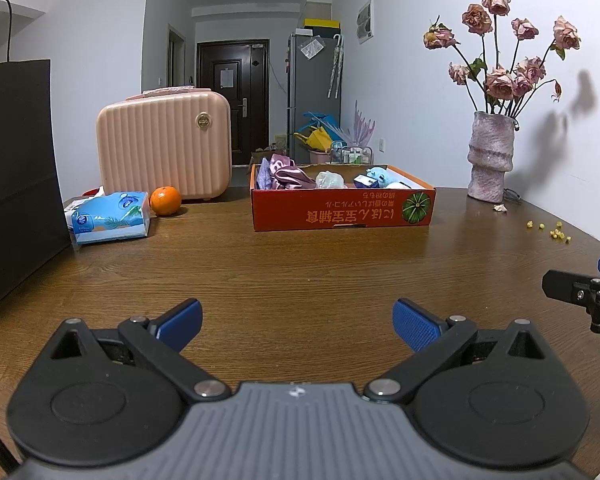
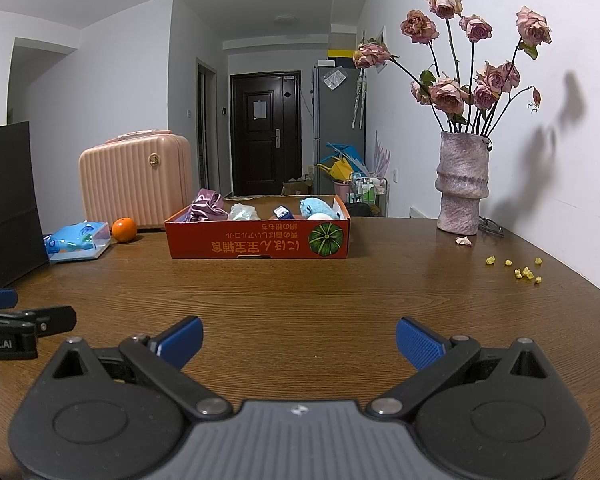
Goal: Organize soft objects
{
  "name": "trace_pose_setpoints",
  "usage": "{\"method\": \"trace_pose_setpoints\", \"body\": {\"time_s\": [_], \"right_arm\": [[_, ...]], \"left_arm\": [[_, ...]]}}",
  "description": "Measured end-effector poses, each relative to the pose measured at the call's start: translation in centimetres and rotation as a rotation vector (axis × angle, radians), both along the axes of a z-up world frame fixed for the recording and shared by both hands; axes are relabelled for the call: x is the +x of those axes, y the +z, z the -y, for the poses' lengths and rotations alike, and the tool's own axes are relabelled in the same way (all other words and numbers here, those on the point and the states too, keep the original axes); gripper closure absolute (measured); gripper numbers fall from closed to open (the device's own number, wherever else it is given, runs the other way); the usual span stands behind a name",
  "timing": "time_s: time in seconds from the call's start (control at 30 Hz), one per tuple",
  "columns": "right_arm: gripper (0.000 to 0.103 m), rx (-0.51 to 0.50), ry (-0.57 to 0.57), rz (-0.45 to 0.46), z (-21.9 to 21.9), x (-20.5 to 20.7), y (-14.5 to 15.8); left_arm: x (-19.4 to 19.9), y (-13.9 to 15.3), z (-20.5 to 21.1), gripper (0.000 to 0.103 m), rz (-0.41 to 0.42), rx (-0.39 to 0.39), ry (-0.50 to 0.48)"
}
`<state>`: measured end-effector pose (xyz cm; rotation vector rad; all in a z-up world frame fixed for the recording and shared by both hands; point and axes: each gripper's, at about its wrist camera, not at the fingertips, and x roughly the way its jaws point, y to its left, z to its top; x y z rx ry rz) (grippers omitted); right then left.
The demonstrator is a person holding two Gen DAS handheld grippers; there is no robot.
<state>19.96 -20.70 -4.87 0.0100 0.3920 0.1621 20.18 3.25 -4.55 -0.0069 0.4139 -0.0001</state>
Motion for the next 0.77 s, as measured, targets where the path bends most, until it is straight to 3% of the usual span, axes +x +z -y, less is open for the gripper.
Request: {"method": "trace_pose_setpoints", "body": {"time_s": [0.77], "right_arm": [[0.000,-0.003,0.004,0.003,-0.12,0.32,0.19]], "left_arm": [[0.27,-0.07,-0.50,0.000,0.009,-0.030,-0.019]]}}
